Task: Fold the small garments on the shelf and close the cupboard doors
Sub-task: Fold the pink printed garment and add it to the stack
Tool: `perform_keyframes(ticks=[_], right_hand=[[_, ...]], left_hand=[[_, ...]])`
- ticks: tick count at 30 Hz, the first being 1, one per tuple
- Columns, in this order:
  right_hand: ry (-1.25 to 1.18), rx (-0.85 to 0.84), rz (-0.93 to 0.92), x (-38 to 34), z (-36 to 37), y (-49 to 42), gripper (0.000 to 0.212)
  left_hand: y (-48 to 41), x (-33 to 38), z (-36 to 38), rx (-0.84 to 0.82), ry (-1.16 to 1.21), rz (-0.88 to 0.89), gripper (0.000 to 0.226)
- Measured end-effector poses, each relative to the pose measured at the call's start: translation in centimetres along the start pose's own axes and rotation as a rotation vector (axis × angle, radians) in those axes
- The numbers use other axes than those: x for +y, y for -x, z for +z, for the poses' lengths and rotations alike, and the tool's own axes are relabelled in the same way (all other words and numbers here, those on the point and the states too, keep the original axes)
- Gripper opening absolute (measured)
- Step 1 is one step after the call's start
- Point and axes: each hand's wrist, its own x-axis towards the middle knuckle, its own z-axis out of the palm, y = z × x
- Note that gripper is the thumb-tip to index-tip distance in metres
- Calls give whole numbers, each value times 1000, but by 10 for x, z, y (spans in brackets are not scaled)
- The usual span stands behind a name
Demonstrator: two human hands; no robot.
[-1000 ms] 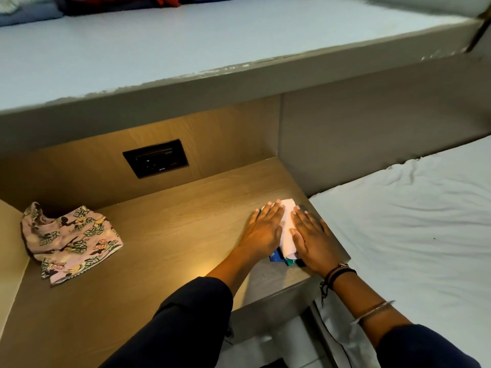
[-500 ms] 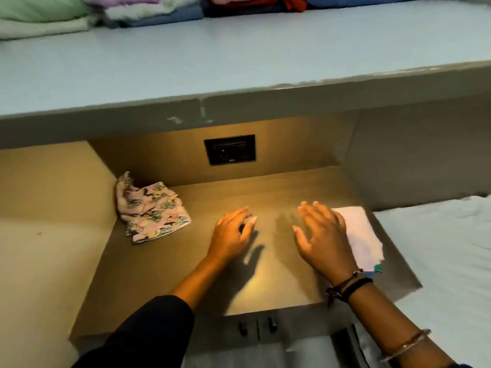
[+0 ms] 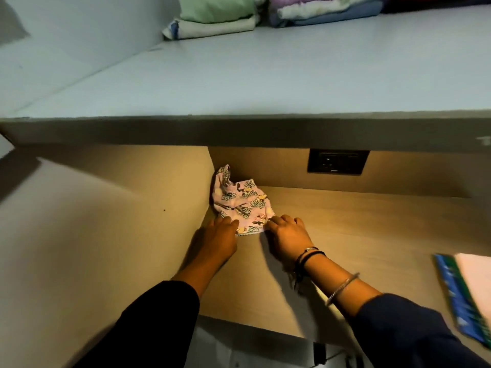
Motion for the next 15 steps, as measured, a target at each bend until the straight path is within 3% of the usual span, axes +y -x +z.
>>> perform_keyframes(ticks=[4,9,12,15], right_hand=[[28,-10,51,3,16,-23,27],[45,31,60,6,17,-24,22],[-75,106,71,12,0,-10,20],[-460,230,160,18,-39,2,14]], left_hand=[[-8,-2,5,51,-84,50,33],[-8,-10,15,131,48,83,27],[-8,-16,15,221,321,39,17],[-10,-14,-2,300,706,-24,5]])
